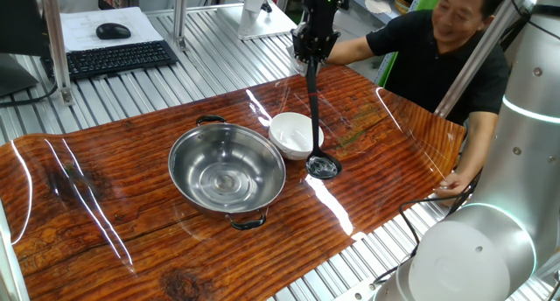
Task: Scoop water with a large spoon from one bowl to another
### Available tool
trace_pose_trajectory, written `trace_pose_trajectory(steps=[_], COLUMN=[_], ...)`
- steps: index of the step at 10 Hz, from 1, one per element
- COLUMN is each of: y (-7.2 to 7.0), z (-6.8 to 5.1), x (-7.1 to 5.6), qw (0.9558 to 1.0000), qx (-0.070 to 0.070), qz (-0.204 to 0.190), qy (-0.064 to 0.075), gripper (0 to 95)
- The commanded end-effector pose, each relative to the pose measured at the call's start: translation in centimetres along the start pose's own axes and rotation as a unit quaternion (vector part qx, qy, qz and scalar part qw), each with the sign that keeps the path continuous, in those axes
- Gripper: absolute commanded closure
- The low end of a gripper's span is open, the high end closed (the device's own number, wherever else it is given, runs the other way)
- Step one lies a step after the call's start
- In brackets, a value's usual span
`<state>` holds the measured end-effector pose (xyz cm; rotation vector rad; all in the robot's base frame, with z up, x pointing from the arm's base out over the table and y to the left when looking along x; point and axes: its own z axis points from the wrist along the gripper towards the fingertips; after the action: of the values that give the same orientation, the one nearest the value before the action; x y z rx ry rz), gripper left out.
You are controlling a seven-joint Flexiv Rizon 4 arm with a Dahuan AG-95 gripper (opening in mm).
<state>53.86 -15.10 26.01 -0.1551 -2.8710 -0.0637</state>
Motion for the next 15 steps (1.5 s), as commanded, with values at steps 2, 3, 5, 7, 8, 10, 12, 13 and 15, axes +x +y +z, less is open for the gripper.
trace_pose_trajectory(steps=[2, 3, 5, 7, 8, 10, 12, 13, 15], y=[0.0, 0.0, 0.0, 0.0, 0.0, 0.0, 0.0, 0.0, 0.0], z=[-0.1, -0.1, -0.1, -0.1, -0.1, -0.1, -0.1, -0.1, -0.5], x=[0.0, 0.0, 0.0, 0.0, 0.0, 0.0, 0.0, 0.0, -1.3], qw=[1.0000, 1.0000, 1.0000, 1.0000, 1.0000, 1.0000, 0.9999, 0.9999, 0.9998], qx=[0.000, 0.001, 0.001, 0.001, 0.000, 0.000, 0.002, 0.002, 0.008], qz=[-0.006, -0.006, -0.004, -0.003, -0.003, -0.007, -0.010, -0.011, -0.016], qy=[0.002, -0.001, -0.004, -0.004, -0.004, -0.004, -0.006, -0.006, -0.008], gripper=[95.0, 95.0, 95.0, 95.0, 95.0, 95.0, 95.0, 95.0, 95.0])
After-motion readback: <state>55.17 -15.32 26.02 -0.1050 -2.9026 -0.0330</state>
